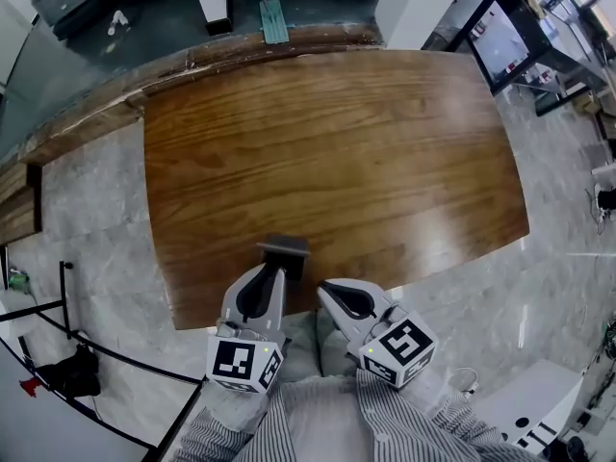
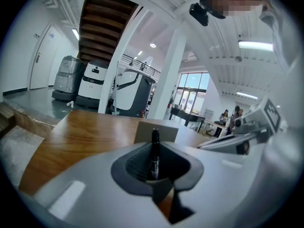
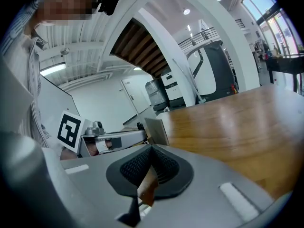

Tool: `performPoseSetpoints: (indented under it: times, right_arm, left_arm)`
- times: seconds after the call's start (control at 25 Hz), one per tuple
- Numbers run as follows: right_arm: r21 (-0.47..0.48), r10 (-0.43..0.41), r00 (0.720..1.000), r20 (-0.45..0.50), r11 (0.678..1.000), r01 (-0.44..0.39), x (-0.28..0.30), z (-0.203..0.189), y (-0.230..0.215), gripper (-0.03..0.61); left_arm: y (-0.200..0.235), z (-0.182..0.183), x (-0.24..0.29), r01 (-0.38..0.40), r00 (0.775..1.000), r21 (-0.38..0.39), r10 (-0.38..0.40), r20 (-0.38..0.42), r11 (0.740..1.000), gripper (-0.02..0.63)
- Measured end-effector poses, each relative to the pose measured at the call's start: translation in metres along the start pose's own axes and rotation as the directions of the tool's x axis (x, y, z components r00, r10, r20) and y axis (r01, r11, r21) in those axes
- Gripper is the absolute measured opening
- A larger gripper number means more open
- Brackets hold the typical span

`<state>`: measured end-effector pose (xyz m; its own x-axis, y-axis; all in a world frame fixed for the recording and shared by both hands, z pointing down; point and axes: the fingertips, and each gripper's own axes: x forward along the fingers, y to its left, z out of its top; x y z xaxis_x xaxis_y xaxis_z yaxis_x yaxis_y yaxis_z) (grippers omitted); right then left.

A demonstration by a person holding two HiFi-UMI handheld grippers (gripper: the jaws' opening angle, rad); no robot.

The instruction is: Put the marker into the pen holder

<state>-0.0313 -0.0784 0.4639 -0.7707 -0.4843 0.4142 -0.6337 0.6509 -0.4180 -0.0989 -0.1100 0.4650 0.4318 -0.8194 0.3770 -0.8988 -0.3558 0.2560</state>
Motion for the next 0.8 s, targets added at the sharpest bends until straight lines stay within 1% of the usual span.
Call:
performPoseSetpoints:
  times: [0.2,0.44,0.6,0.68,0.8]
  right_arm:
    - [0.014,0.003,1.0,-0.012,1.0,-0.003,-0.001,-0.004,-0.002,0.0]
    - [0.021,0.01,1.0,-0.001,1.0,-0.01,-0.001,-0.007,-0.003,0.0]
    - [0.02,0.01,1.0,-0.012,1.0,-0.01,-0.001,-0.007,-0.003,0.0]
    - [0.021,0.01,1.0,-0.014,1.0,-0.009,-0.001,-0.006,-0.004,0.0]
    - [0.022,0.011,1.0,-0.02,1.0,-0.011,0.0,-0.005,-0.005,0.0]
  left_arm:
    - [-0.004,-0.015,0.005,0.007,0.999,0.041,-0.005,-0.04,0.999,0.046]
    - [-0.002,-0.022,0.007,-0.005,0.998,0.091,0.011,-0.067,0.996,0.046]
    - [-0.003,-0.022,0.01,-0.004,0.998,0.128,0.012,-0.066,0.992,0.048]
    - [-0.006,-0.021,0.011,0.0,0.998,0.155,0.011,-0.065,0.988,0.048]
    - [-0.009,-0.022,0.012,0.002,0.997,0.216,0.015,-0.081,0.976,0.051]
